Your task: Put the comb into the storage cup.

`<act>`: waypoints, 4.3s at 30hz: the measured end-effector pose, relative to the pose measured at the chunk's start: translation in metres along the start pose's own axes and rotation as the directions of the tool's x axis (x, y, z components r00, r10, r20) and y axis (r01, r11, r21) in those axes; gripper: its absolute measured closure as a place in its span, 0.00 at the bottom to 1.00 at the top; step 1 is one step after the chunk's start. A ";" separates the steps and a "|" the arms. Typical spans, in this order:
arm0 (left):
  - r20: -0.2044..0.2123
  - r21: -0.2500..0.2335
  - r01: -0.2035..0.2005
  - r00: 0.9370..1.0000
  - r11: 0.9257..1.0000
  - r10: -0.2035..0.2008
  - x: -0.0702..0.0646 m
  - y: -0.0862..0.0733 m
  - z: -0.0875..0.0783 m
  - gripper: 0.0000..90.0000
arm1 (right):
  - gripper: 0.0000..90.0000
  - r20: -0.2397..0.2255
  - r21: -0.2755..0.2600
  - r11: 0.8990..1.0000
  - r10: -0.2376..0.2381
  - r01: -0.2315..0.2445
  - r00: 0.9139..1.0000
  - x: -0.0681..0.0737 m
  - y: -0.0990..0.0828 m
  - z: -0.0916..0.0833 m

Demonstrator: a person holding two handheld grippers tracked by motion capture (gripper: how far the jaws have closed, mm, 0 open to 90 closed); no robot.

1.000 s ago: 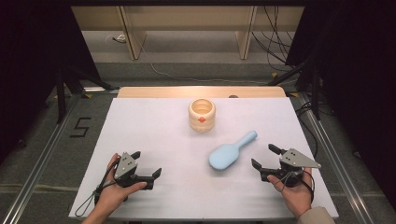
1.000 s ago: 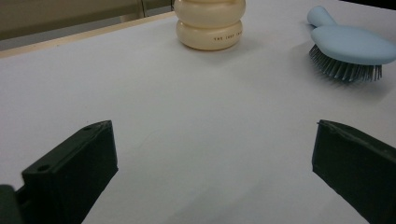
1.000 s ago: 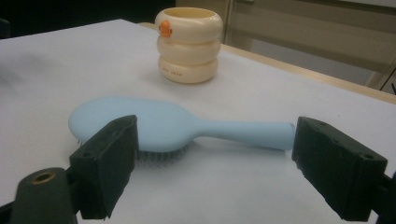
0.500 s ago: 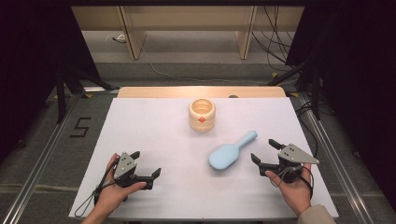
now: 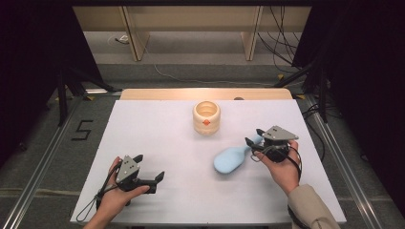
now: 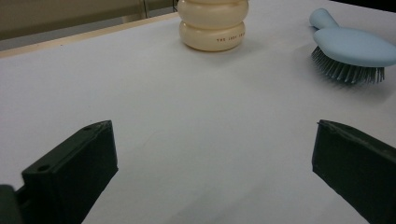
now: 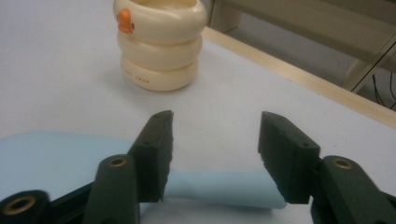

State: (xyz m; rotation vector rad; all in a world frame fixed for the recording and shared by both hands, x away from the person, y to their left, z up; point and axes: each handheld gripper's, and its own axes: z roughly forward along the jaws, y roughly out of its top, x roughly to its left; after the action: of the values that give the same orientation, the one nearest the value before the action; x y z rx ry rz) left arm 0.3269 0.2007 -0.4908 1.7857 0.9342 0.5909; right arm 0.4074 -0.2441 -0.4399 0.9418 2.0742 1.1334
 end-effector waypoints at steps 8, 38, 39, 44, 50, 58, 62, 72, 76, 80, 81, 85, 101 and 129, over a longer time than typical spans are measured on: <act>0.002 0.001 0.000 1.000 1.000 0.000 0.000 0.000 0.000 0.00 | 0.87 -0.024 0.157 0.987 -0.013 0.017 1.000 -0.008 0.010 0.028; 0.006 0.004 0.003 1.000 1.000 -0.003 -0.001 -0.001 0.001 0.00 | 1.00 0.006 0.395 0.919 0.010 -0.011 1.000 -0.026 0.013 0.072; 0.006 0.004 0.002 1.000 1.000 -0.002 -0.001 -0.001 0.001 0.00 | 1.00 0.006 0.398 0.917 0.011 -0.012 1.000 -0.026 0.013 0.073; 0.004 0.002 0.001 1.000 1.000 -0.001 0.000 -0.001 0.000 0.00 | 1.00 0.005 0.411 0.912 0.009 -0.010 1.000 -0.026 0.014 0.075; 0.002 -0.001 -0.001 1.000 1.000 0.001 0.000 -0.001 0.000 0.00 | 1.00 0.007 0.424 0.906 0.007 -0.009 1.000 -0.027 0.014 0.076; 0.002 0.000 0.002 1.000 1.000 -0.002 0.000 -0.001 0.000 0.00 | 1.00 0.009 0.446 0.895 0.010 -0.013 1.000 -0.029 0.012 0.079; 0.001 0.000 0.001 1.000 1.000 -0.001 0.000 -0.001 -0.001 0.00 | 1.00 0.007 0.460 0.888 0.009 -0.012 1.000 -0.029 0.014 0.078; 0.004 0.000 0.002 1.000 1.000 -0.002 0.000 -0.001 -0.001 0.00 | 1.00 -0.001 0.496 0.868 0.022 -0.018 1.000 -0.029 0.015 0.075; 0.002 0.001 0.001 1.000 1.000 -0.001 0.000 -0.001 -0.001 0.00 | 1.00 -0.010 0.514 0.857 0.031 -0.021 0.999 -0.029 0.015 0.074; 0.001 0.002 0.002 1.000 1.000 -0.002 0.000 -0.001 -0.001 0.00 | 1.00 -0.025 0.536 0.844 0.033 -0.014 0.999 -0.027 0.015 0.072; 0.000 0.002 0.001 1.000 1.000 -0.001 0.001 -0.001 -0.001 0.00 | 1.00 -0.028 0.541 0.841 0.032 -0.012 0.999 -0.026 0.015 0.071; -0.001 0.001 0.002 1.000 1.000 -0.002 0.001 -0.001 -0.001 0.00 | 1.00 -0.040 0.559 0.829 0.034 -0.005 0.999 -0.026 0.014 0.069; 0.001 0.002 0.004 1.000 1.000 -0.004 0.001 -0.001 -0.002 0.00 | 1.00 -0.090 0.618 0.785 0.031 0.031 0.995 -0.019 0.008 0.058; -0.003 -0.002 0.011 1.000 1.000 -0.011 0.002 0.000 -0.002 0.01 | 1.00 -0.142 0.651 0.753 -0.008 0.099 0.990 0.000 -0.003 0.026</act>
State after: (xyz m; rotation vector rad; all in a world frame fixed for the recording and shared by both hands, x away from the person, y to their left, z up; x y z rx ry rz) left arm 0.3260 0.2032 -0.4900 1.7774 0.9444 0.5876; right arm 0.4262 -0.2333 -0.4541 1.1254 2.6597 0.4088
